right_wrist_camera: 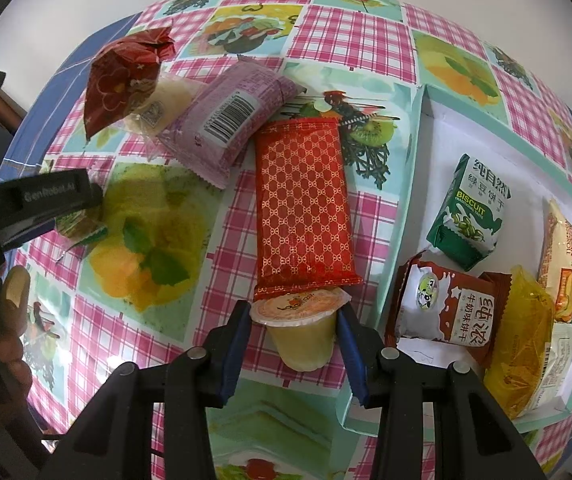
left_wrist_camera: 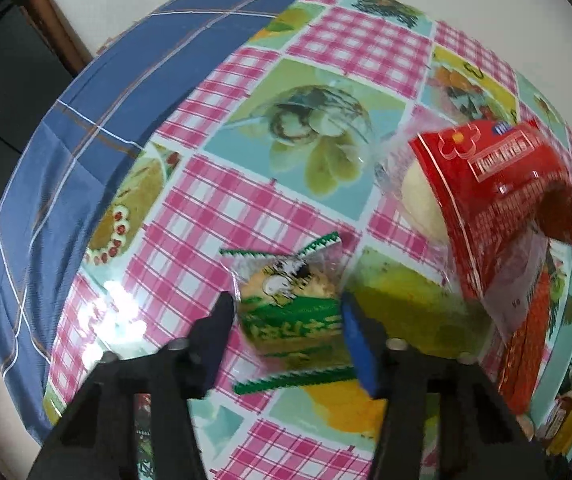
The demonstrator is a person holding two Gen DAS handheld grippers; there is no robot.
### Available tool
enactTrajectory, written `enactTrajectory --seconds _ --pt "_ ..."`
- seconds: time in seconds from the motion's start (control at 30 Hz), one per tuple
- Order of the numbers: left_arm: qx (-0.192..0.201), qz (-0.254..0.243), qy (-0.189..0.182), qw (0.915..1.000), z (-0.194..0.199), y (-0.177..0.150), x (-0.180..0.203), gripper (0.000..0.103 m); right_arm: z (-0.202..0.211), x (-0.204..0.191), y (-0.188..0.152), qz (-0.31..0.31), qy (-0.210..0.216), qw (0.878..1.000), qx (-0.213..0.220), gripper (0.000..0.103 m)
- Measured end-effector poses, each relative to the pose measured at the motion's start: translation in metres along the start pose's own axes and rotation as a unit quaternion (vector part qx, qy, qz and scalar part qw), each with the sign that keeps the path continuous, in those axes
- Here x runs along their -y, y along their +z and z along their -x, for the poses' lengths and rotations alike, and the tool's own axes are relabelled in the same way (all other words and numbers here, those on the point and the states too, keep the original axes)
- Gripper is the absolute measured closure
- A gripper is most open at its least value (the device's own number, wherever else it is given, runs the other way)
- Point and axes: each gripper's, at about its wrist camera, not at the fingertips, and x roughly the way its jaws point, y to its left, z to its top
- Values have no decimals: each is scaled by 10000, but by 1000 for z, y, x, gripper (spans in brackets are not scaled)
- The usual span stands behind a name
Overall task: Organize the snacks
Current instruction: 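Grasp the green snoopy packet with the left gripper while the right holds the pudding cup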
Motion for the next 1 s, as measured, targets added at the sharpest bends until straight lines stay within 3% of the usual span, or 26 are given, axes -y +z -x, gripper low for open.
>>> enactTrajectory --seconds 0.27,0.8,1.0 --pt "-59 -16 -327 9994 13 -11 8 52 3 3 0 -71 24 10000 6 58" --pt "876 61 -657 9940 98 -7 -3 52 61 18 -4 -284 324 9973 587 58" --pt "1031 16 -709 9921 110 -13 -1 52 70 22 -4 -378 338 9965 670 58"
